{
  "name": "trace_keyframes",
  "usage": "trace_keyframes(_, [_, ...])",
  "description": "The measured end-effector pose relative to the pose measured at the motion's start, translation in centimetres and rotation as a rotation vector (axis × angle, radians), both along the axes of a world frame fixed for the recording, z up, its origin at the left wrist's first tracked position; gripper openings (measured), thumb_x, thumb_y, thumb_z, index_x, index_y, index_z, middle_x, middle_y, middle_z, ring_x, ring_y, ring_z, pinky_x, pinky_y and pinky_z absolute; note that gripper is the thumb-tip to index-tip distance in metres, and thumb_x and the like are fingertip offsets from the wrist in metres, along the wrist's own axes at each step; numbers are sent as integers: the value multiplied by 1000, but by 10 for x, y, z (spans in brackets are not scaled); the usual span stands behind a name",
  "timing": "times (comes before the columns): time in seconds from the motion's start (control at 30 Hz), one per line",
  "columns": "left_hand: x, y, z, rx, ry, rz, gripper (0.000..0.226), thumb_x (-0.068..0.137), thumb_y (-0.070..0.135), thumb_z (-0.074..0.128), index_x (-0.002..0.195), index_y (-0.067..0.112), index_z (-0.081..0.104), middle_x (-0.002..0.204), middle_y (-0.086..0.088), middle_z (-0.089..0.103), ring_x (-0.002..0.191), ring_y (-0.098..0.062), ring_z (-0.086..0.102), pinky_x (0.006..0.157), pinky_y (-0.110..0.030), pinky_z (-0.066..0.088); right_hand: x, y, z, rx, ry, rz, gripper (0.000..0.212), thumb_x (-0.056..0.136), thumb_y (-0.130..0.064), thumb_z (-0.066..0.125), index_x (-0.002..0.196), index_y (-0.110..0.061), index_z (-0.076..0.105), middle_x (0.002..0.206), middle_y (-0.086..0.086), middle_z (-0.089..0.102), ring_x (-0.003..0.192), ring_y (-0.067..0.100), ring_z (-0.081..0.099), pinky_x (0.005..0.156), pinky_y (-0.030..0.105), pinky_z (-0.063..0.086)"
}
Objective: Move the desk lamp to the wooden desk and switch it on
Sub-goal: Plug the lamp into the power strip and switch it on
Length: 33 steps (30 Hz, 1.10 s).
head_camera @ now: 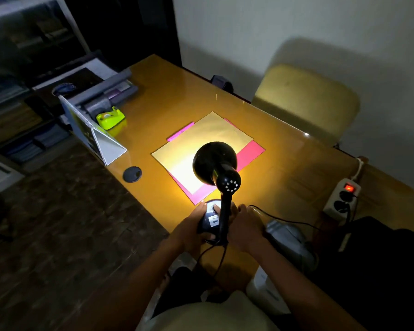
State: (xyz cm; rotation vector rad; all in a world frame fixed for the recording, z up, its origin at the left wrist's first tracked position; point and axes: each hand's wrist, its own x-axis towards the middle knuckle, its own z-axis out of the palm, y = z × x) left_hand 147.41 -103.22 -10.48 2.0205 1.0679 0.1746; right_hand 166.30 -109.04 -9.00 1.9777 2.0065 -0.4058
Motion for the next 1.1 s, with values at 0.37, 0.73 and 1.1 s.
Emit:
trace_keyframes(0.37, [1, 7, 4, -35, -60, -67, 87, 78, 8, 81, 148, 2, 30, 148, -16, 45, 135, -31, 47, 105, -49, 45, 7, -3, -1, 38, 41, 39, 65, 94, -42, 48, 154, -33, 24, 155, 12, 31, 130, 37, 36, 113, 53, 27])
trace_keyframes(0.73, [-3, 8, 9, -24, -46, -83, 85, 78, 26, 82, 145, 11, 33, 140, -8, 47, 123, -27, 53, 95, -49, 50, 9, -6, 4, 32, 37, 44, 63, 97, -37, 49, 155, -34, 23, 155, 9, 30, 131, 37, 37, 115, 54, 26])
trace_keyframes(1.1, [-6, 6, 6, -55, 24, -68, 99, 76, 55, 74, 151, 15, 25, 154, -6, 39, 137, -27, 46, 98, -47, 51, 6, -10, 13, 114, -44, 115, 40, 77, -33, 78, 117, -30, 70, 126, 9, 62, 105, 37, 61, 99, 53, 48])
